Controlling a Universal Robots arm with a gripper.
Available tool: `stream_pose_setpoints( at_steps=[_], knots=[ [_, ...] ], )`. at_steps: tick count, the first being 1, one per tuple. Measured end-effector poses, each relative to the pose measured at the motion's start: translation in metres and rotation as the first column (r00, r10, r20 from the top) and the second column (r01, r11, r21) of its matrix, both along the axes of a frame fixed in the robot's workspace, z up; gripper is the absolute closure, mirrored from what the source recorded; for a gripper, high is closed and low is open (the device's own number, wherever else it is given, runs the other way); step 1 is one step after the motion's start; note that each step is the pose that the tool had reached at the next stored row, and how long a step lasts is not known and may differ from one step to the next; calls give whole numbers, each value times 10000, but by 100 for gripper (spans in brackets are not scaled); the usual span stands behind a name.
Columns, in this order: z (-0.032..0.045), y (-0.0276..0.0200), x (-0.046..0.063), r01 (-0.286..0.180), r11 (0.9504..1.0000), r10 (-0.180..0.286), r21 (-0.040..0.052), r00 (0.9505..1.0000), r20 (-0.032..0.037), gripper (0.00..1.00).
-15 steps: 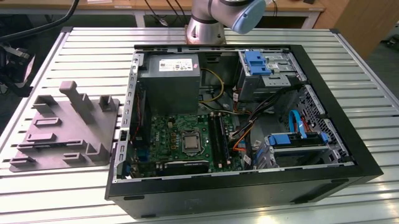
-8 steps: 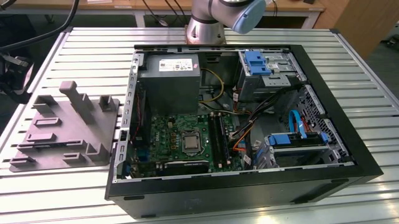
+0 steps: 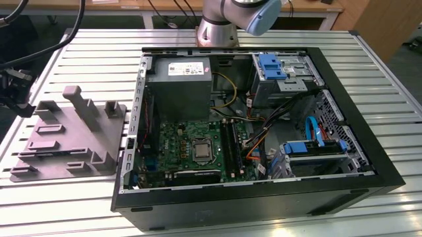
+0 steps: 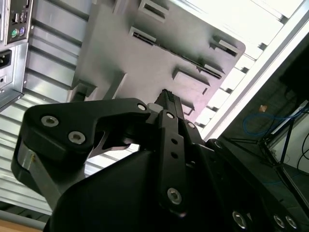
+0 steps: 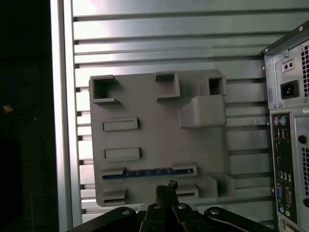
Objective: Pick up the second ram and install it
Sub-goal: 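Reach for the second ram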
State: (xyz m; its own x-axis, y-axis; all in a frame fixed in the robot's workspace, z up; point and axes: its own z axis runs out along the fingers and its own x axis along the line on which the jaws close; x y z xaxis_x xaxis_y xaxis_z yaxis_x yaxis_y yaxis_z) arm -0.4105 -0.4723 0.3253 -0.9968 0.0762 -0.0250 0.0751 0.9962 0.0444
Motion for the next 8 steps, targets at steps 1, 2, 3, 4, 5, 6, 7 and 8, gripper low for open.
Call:
stream_pose_setpoints(
  at_steps=[1,2,3,4,5,6,7,8],
  knots=[
    [-16,-7,-1,0,10000,0,0,10000,0,90],
    [-30,-14,-1,0,10000,0,-1,10000,-1,90],
    [-45,-20,-2,0,10000,0,0,10000,0,90],
    [-60,-26,-3,0,10000,0,0,10000,0,90],
    [-73,-31,-4,0,10000,0,0,10000,0,90],
    [-85,-35,-5,0,10000,0,0,10000,0,90],
    [-97,-41,-6,-2,10000,2,-1,10000,-1,90],
    [-107,-45,-7,-2,10000,2,-1,10000,-1,90]
  ],
)
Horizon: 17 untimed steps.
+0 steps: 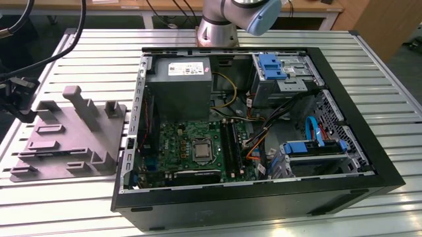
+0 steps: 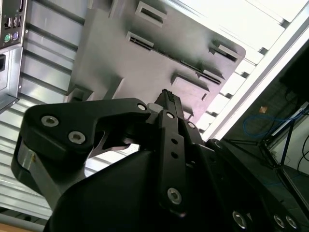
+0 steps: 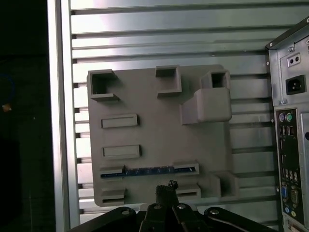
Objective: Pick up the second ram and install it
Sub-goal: 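Reach for the second ram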
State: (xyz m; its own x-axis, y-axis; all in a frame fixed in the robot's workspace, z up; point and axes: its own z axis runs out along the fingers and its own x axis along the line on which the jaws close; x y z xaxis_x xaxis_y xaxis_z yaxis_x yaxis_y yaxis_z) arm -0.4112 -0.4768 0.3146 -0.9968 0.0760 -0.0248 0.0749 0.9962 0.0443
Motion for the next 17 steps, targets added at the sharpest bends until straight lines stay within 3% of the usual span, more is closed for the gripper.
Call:
stream_pose_setpoints(
  at_steps=[17],
  knots=[
    [-115,-59,-24,-7,10000,7,0,10000,0,90]
  ],
)
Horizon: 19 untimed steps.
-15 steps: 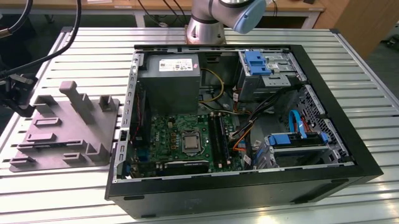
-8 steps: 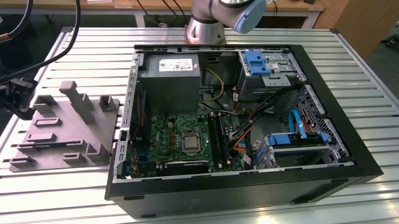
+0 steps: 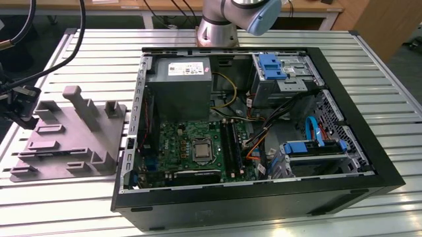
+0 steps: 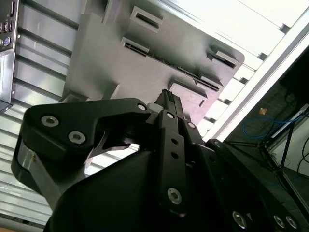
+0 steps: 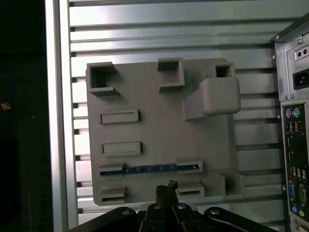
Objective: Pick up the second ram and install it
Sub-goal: 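Reach for the second ram, then pick up the second ram and move it above second insertion slot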
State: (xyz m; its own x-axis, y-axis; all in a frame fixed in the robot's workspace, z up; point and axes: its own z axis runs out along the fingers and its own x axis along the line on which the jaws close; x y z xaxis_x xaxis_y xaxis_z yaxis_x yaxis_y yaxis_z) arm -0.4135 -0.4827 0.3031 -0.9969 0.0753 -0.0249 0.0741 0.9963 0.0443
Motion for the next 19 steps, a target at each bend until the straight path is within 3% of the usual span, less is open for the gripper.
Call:
stream_pose_setpoints(
  at_steps=[15,19],
  knots=[
    [-9,0,0,-14,10000,14,1,10000,1,90],
    [-15,0,0,-592,9982,592,1,9982,1,90]
  ],
)
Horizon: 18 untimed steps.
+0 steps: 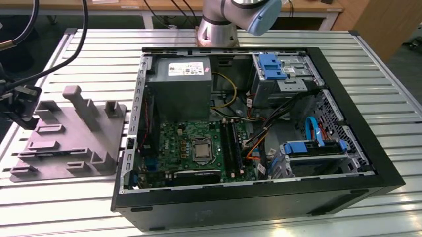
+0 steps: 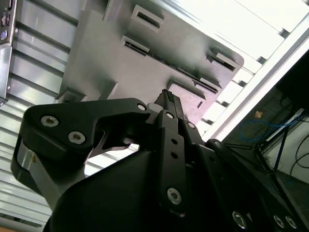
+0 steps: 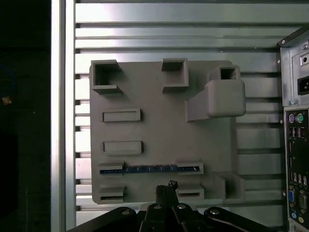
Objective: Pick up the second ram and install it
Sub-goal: 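Pick up the second ram and move it above second insertion slot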
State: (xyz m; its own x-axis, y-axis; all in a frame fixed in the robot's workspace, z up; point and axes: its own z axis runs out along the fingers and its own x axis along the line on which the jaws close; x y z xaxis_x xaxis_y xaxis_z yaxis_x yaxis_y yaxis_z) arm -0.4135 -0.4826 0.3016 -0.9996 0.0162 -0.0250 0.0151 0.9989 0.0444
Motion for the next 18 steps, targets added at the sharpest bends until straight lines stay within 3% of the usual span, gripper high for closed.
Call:
stream_pose_setpoints(
  at_steps=[5,9,14,18],
  knots=[
    [-11,0,0,-909,9959,909,0,9959,0,90],
    [-20,0,0,-1629,9866,1629,0,9866,0,90],
    [-31,0,0,-2523,9676,2523,0,9676,0,90],
    [-40,0,0,-3223,9466,3223,0,9466,0,90]
  ],
)
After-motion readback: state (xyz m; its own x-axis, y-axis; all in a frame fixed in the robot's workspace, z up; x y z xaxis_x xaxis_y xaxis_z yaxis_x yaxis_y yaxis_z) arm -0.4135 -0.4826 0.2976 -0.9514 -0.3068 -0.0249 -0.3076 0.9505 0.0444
